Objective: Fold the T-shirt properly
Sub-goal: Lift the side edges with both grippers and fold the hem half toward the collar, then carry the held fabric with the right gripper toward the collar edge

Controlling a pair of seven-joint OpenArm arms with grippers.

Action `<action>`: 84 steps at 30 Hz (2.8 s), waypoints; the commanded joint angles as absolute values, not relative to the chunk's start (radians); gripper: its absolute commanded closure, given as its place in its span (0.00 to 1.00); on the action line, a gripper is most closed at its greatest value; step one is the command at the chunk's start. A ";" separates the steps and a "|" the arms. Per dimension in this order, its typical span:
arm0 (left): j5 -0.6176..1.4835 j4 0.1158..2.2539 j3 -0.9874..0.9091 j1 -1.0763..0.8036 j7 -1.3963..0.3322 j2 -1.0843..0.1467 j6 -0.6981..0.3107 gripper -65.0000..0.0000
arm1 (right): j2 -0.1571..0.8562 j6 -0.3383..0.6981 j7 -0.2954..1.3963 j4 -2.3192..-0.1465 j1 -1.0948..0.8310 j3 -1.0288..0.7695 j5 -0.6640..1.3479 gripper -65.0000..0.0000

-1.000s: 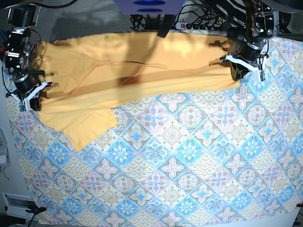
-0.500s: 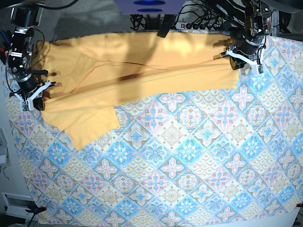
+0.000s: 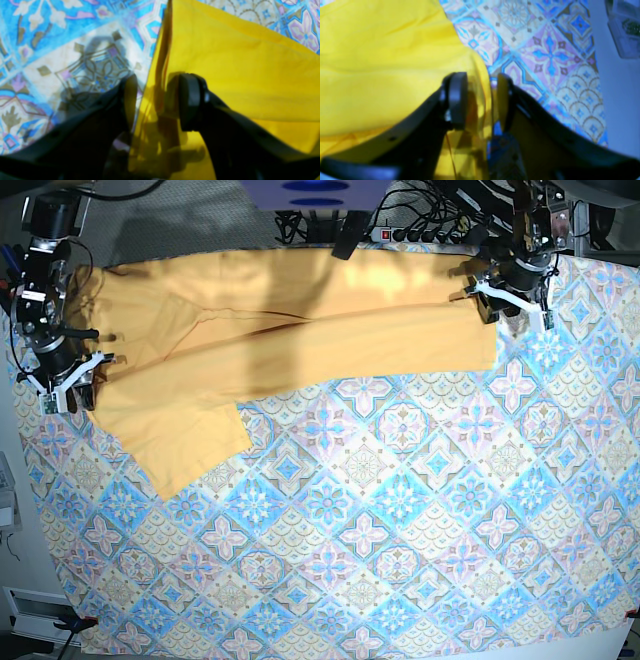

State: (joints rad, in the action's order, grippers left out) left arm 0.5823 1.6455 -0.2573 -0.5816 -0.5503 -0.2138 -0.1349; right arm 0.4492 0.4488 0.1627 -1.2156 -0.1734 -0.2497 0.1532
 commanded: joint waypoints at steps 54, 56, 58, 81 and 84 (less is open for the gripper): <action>0.664 1.709 -0.265 -0.565 -0.533 -0.202 -0.142 0.59 | 0.461 0.449 0.200 -0.946 0.223 0.031 0.162 1.00; 0.662 1.709 -0.265 -0.564 -0.532 -0.203 -0.142 0.59 | 0.461 0.449 0.263 -1.067 0.148 -0.035 0.162 1.00; 0.662 1.709 -0.265 -0.562 -0.532 -0.203 -0.142 0.59 | 0.461 0.449 0.300 -1.171 0.070 -0.090 0.162 1.00; 0.657 1.702 -0.265 -0.547 -0.532 -0.205 -0.142 0.59 | 0.455 0.449 0.387 -1.774 -0.544 -0.321 0.162 1.00; 0.656 1.702 -0.265 -0.547 -0.532 -0.205 -0.142 0.59 | 0.453 0.449 0.387 -1.753 -0.545 -0.314 0.162 1.00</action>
